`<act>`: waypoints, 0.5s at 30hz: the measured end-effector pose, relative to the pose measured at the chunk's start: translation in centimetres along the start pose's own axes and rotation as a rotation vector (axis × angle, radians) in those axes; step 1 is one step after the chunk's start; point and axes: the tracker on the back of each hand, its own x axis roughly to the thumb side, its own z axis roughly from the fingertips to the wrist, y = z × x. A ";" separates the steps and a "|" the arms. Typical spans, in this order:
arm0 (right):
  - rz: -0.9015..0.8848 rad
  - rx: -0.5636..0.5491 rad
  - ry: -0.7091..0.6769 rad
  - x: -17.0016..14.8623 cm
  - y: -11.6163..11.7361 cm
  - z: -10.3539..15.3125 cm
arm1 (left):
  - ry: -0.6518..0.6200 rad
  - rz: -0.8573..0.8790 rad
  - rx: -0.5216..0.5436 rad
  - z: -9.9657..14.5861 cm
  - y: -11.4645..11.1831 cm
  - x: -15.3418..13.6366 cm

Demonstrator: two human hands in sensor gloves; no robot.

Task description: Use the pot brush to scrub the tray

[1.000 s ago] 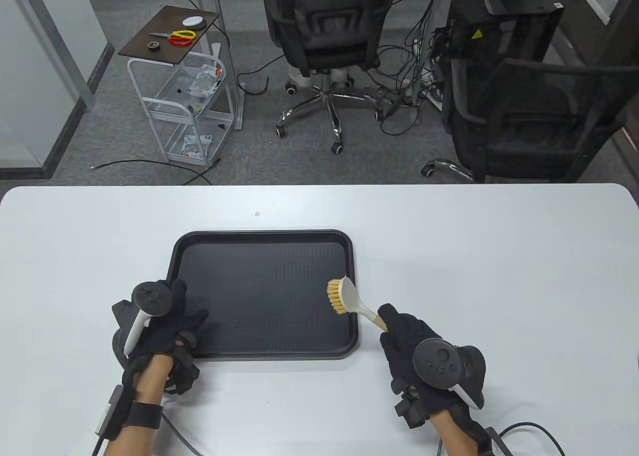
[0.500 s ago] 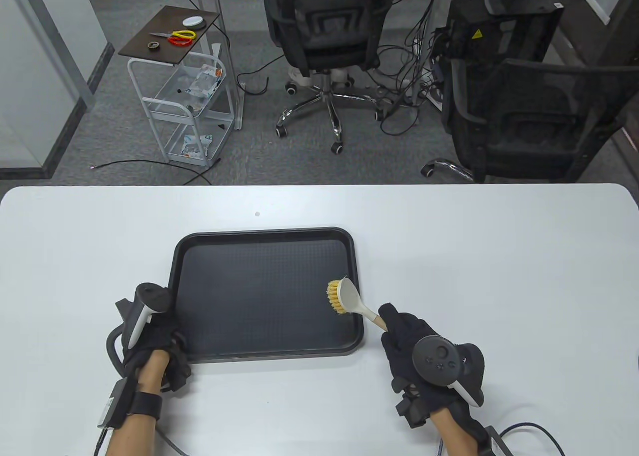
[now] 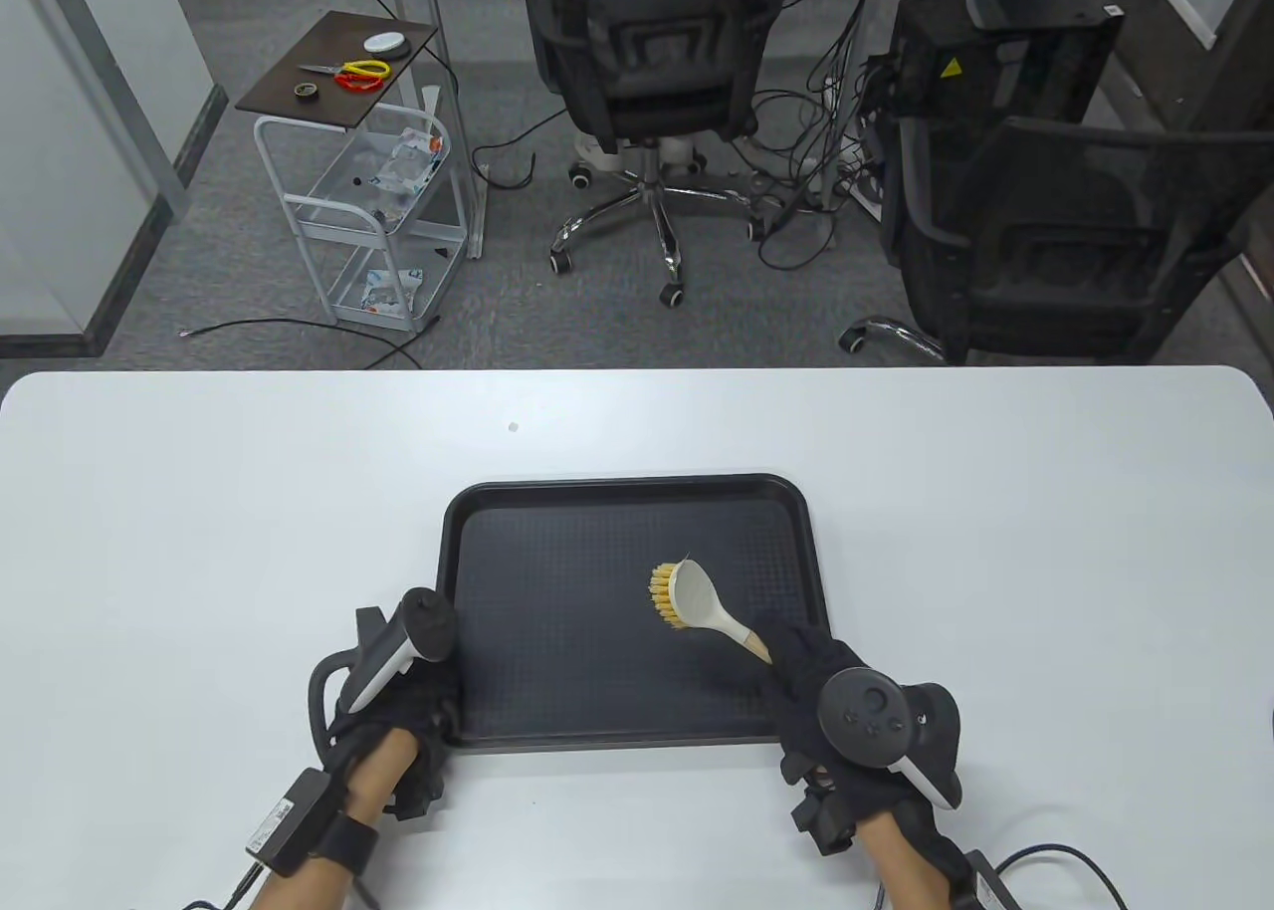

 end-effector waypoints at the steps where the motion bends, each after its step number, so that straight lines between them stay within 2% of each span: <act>1: 0.003 0.001 0.001 0.0 0.0 0.0 | -0.003 0.005 0.000 0.0 -0.1 0.0; 5: 0.064 0.000 -0.016 1.5 -0.3 -0.5 | -0.015 0.042 -0.009 0.0 -0.2 -0.4; 9: 0.139 0.095 -0.002 4.7 0.2 -3.1 | -0.018 0.050 -0.019 0.0 -0.2 -0.5; 15: 0.293 0.188 -0.024 9.0 4.2 -9.1 | -0.020 0.058 -0.024 0.0 -0.2 -0.6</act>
